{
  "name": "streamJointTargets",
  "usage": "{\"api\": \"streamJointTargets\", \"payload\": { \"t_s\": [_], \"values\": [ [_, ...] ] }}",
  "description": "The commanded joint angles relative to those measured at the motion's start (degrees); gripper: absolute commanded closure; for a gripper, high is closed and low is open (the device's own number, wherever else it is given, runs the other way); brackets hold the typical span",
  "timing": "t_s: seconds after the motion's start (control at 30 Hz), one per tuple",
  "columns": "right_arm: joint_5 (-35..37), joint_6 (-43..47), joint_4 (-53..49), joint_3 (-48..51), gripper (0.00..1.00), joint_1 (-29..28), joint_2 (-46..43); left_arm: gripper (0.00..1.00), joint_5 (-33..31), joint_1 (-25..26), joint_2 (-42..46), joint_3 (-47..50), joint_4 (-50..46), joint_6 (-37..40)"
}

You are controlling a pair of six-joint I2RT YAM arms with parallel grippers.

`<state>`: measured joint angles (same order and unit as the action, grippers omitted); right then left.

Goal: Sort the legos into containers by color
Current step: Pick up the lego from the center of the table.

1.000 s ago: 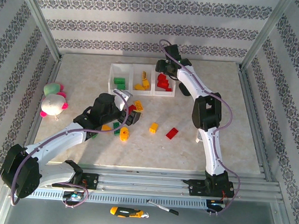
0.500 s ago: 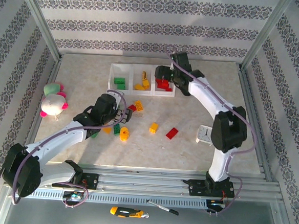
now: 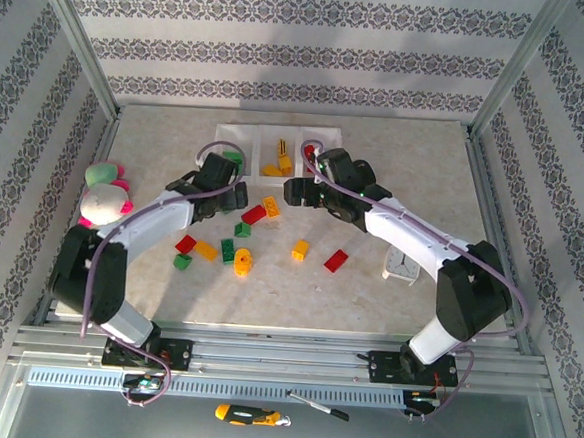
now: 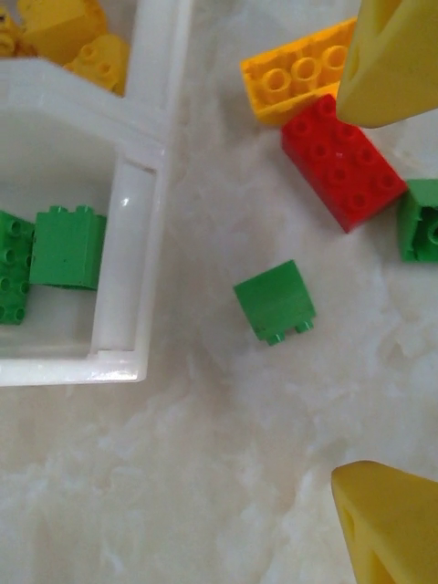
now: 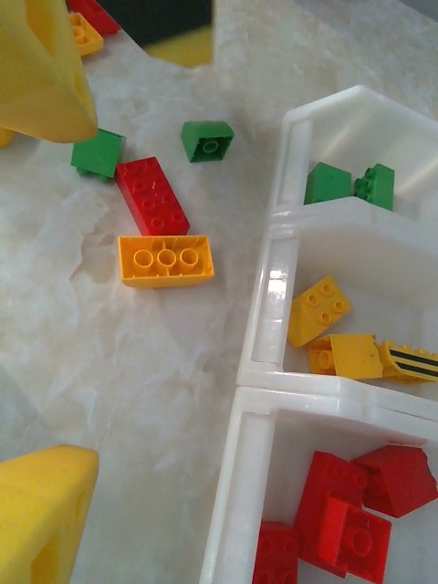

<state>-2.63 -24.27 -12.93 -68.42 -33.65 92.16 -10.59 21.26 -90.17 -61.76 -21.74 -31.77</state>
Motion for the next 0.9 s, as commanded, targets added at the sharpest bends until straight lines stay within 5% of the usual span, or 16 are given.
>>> {"api": "streamJointTargets", "payload": {
  "t_s": [0.0,0.23,0.87],
  "values": [
    [2.25,-1.50,0.36,0.63,0.14,-0.10,-2.14,0.09,-4.26,-0.91,-4.98,-6.44,-8.95,-9.72],
    [2.79,-1.34,-0.09,1.18,0.14,-0.10,-3.54,0.18,-6.84,-1.49,-14.87,-14.93,-17.34,-18.51],
    [1.42,-2.23,-0.08,1.70,0.15,-0.26,-3.28,0.36,0.73,-2.01,-23.98,-15.33,-12.80,-21.45]
  ]
}}
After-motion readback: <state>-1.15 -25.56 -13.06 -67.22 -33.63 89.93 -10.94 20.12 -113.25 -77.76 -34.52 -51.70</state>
